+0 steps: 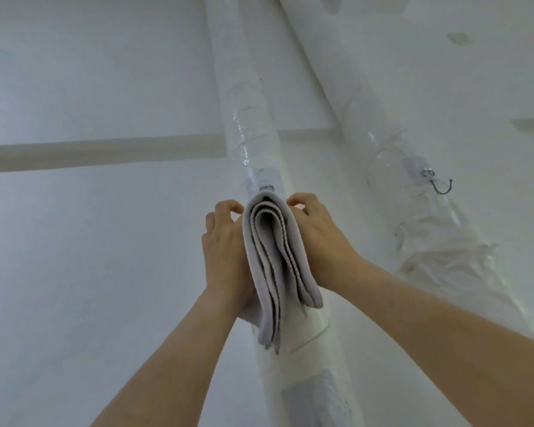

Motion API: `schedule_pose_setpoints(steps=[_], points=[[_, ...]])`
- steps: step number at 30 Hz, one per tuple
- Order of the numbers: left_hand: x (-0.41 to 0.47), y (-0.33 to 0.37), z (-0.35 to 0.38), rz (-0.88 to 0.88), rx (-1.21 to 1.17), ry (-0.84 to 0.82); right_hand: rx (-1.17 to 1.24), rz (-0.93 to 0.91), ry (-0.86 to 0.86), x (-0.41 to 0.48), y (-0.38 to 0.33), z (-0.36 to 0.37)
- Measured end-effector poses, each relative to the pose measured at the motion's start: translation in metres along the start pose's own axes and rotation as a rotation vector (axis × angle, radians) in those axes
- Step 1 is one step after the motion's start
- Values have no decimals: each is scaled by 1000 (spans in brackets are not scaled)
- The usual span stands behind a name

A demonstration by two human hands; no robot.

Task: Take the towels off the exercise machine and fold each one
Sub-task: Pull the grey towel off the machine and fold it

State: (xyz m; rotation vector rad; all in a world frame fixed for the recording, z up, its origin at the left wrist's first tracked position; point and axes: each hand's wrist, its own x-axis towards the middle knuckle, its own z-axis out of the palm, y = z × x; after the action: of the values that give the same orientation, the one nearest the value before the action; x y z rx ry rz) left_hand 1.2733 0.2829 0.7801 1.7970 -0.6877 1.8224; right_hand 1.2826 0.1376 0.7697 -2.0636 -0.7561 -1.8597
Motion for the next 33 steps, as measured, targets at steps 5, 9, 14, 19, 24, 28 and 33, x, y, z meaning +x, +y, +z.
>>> schedule_pose_setpoints(steps=[5,9,14,19,24,28,33], points=[[2,14,-29,74,-312,-143,258,5,68,-9,2,-14],[-1,24,-32,-62,-515,-317,729,255,-84,-4,-7,-36],[6,12,-16,42,-396,-337,358,181,-142,-22,-19,-38],[6,19,-12,119,-166,-314,229,208,-276,-36,-20,-52],[-12,34,-32,24,-214,-185,292,235,-271,-63,-14,-74],[-37,47,-48,-28,-255,25,321,280,-232,-85,-15,-93],[-74,88,-73,77,-269,40,338,304,-365,-115,-26,-126]])
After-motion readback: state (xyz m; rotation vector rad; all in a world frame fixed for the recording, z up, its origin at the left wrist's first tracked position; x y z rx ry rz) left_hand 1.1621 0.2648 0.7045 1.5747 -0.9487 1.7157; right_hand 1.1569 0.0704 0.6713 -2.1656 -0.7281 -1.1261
